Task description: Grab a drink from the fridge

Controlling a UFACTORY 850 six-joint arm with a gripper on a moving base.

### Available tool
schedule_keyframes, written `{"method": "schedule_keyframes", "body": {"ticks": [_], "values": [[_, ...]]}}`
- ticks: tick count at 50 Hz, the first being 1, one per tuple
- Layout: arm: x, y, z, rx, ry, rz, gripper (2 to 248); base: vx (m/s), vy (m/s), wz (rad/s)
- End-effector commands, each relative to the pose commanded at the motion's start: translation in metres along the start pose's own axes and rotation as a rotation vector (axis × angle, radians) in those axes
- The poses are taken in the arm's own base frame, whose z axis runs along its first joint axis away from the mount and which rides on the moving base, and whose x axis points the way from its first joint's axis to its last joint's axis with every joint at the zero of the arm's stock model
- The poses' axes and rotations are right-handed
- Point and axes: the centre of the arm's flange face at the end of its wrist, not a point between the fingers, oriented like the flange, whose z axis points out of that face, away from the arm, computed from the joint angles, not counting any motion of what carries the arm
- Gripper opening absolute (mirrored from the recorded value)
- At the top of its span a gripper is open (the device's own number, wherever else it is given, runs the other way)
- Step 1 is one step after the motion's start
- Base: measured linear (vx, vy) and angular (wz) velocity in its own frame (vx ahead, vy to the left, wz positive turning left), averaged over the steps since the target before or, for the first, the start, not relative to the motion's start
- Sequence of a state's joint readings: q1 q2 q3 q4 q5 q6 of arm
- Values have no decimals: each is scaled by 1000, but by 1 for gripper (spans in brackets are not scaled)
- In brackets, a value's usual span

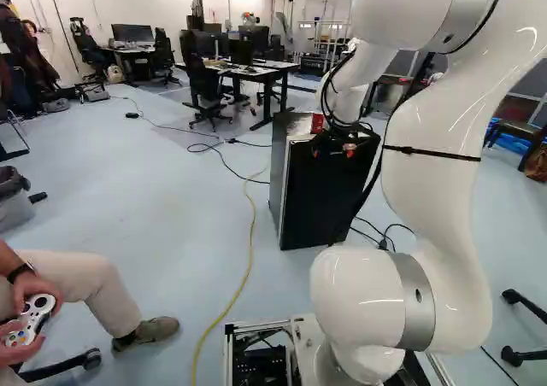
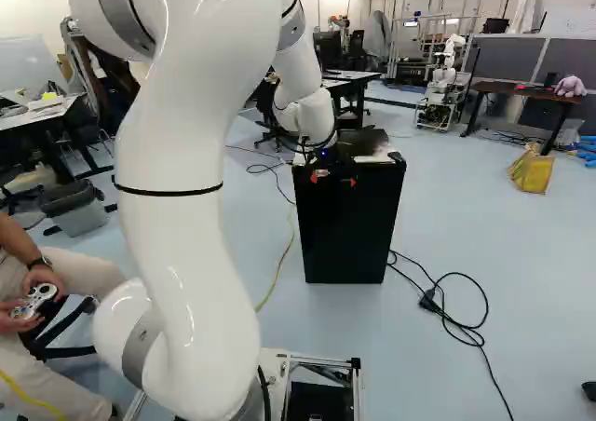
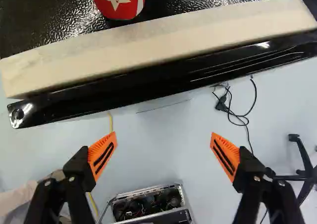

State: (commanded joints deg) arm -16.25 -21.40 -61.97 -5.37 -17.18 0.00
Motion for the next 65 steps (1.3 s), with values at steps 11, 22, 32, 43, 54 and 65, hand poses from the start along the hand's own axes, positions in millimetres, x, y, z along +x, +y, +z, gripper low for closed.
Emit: {"method": "schedule_keyframes", "body": {"ticks": [11, 22, 32, 43, 54, 65], "values": [[-13, 2, -9, -1, 54, 5, 247, 0, 0, 0], [-22, 3, -19, -3, 148, 9, 247, 0, 0, 0], [-31, 4, -29, -4, 243, 12, 247, 0, 0, 0], [-41, 4, -41, -7, 350, 16, 247, 0, 0, 0], [-52, 4, -55, -9, 459, 18, 247, 0, 0, 0], [-65, 0, -70, -7, 571, 15, 247, 0, 0, 0]]}}
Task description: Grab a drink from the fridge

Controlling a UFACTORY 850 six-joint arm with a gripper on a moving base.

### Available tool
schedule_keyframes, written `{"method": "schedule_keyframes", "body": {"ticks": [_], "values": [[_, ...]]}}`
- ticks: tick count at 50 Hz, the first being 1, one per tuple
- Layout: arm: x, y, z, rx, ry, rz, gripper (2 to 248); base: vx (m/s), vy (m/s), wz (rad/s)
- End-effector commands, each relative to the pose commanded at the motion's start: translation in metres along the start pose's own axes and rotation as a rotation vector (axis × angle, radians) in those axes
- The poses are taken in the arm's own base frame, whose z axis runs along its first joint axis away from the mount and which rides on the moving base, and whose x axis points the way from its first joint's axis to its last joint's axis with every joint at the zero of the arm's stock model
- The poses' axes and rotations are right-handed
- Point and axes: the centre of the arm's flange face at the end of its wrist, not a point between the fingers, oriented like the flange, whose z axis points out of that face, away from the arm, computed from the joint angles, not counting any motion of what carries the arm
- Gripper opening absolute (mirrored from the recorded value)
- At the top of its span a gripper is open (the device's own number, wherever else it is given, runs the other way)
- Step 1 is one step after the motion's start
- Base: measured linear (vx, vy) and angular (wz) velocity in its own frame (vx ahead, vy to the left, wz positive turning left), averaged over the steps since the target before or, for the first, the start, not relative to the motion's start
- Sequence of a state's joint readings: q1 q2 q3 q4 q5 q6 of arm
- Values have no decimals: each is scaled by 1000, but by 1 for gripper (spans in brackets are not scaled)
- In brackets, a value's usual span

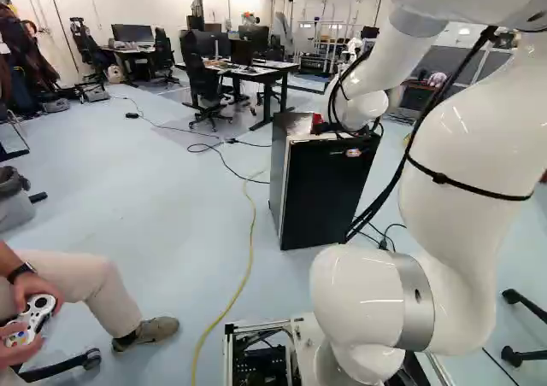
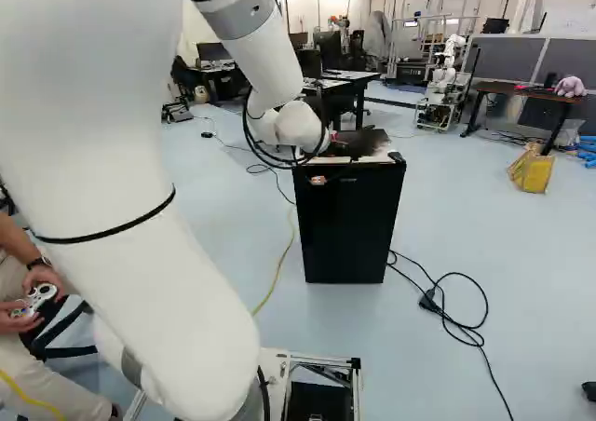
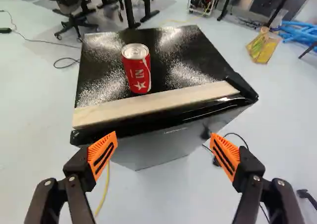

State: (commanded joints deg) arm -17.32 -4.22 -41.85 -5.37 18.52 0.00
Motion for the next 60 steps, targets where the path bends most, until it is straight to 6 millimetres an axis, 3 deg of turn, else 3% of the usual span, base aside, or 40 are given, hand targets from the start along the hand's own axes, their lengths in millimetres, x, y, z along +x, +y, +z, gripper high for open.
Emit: {"method": "schedule_keyframes", "body": {"ticks": [17, 42, 60], "values": [[-4, -6, -26, 8, 170, -4, 247, 0, 0, 0], [-6, -8, -15, 14, 326, -1, 247, 0, 0, 0], [-18, -9, -4, 17, 323, 1, 247, 0, 0, 0]]}}
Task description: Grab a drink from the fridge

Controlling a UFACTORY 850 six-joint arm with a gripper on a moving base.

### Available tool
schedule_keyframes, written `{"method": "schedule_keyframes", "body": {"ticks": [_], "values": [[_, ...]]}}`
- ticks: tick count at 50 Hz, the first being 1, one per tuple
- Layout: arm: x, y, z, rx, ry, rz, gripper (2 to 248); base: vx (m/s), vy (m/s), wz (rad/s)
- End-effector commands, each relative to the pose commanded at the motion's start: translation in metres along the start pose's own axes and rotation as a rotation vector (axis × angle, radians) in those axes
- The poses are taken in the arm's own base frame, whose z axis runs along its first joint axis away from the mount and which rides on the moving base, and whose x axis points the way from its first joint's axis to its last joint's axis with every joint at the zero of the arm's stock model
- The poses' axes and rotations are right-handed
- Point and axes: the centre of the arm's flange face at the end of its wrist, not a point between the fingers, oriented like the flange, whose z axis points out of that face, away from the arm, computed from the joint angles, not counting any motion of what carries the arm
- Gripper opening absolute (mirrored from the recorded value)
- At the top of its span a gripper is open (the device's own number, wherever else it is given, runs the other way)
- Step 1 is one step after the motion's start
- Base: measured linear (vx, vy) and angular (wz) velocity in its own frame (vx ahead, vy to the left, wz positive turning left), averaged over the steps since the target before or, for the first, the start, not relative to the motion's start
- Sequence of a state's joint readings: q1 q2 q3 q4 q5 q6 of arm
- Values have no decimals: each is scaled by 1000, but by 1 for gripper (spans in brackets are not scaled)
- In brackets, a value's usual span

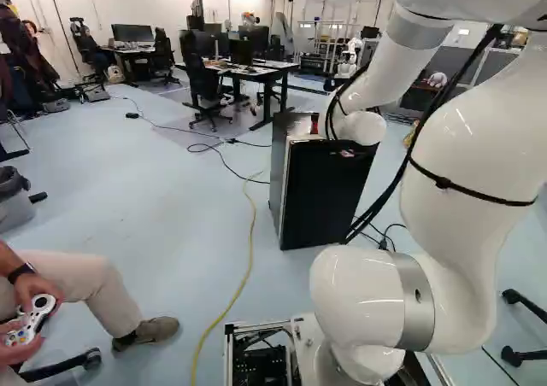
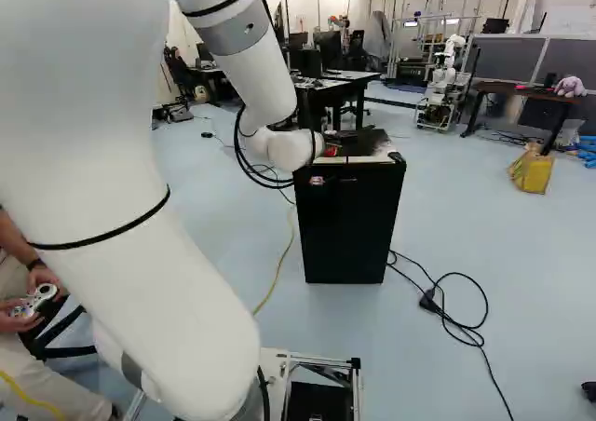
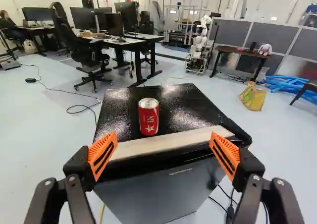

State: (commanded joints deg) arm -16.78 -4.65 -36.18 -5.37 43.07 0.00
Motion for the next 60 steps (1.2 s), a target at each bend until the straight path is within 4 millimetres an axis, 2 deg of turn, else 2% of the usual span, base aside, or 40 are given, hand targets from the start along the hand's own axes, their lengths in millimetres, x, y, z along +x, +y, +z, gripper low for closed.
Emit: {"method": "schedule_keyframes", "body": {"ticks": [19, 60], "values": [[-17, -1, 11, 4, -27, 2, 247, 0, 0, 0], [-43, -7, 59, 22, -11, 4, 247, 0, 0, 0]]}}
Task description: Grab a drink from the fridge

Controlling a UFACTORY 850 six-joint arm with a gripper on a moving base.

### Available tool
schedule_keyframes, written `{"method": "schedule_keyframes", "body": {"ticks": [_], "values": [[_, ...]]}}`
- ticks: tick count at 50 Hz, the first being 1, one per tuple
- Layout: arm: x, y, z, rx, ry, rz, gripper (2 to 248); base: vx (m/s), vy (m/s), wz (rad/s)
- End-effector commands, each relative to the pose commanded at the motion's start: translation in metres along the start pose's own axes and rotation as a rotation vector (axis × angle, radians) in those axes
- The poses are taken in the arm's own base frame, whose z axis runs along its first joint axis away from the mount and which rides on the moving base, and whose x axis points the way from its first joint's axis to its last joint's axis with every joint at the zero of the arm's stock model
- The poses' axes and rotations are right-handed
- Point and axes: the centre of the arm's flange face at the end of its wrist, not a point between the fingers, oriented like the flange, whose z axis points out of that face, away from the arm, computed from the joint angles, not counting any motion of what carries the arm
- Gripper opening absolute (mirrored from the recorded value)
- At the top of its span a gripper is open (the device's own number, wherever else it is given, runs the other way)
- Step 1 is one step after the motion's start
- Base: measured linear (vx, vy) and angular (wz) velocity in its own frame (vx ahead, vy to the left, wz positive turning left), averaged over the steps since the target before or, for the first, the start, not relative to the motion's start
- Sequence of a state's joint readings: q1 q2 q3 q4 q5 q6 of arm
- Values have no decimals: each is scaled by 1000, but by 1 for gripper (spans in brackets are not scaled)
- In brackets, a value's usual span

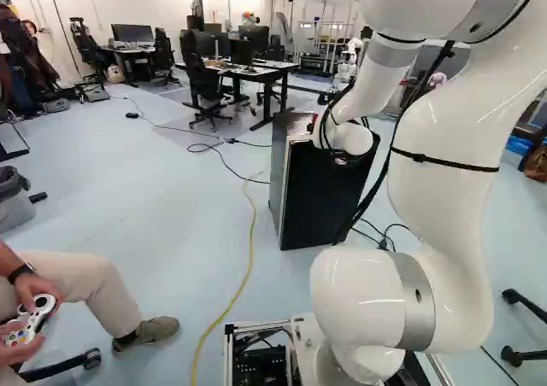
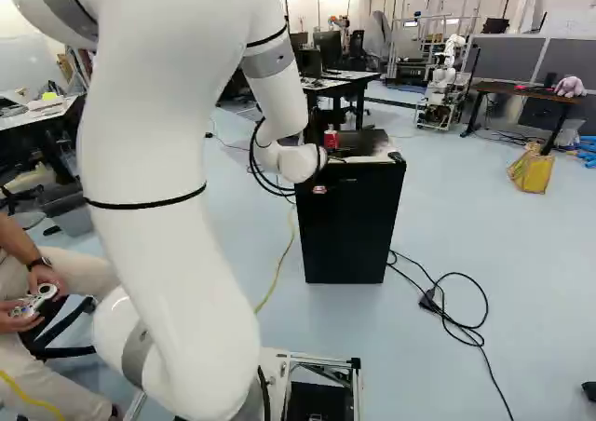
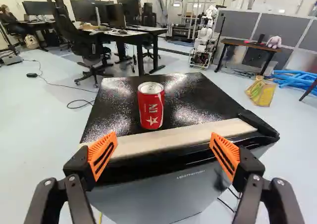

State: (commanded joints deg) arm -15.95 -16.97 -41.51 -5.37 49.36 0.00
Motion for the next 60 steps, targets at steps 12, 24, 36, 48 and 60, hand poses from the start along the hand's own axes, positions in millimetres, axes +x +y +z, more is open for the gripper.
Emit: {"method": "schedule_keyframes", "body": {"ticks": [12, 24, 36, 48, 60], "values": [[-7, -2, 14, 5, 20, 1, 247, 0, 0, 0], [-13, -3, 27, 9, 42, 1, 247, 0, 0, 0], [-11, -4, 37, 12, 59, 0, 247, 0, 0, 0], [-10, -6, 44, 17, 64, -2, 247, 0, 0, 0], [-9, -9, 52, 21, 69, -3, 247, 0, 0, 0]]}}
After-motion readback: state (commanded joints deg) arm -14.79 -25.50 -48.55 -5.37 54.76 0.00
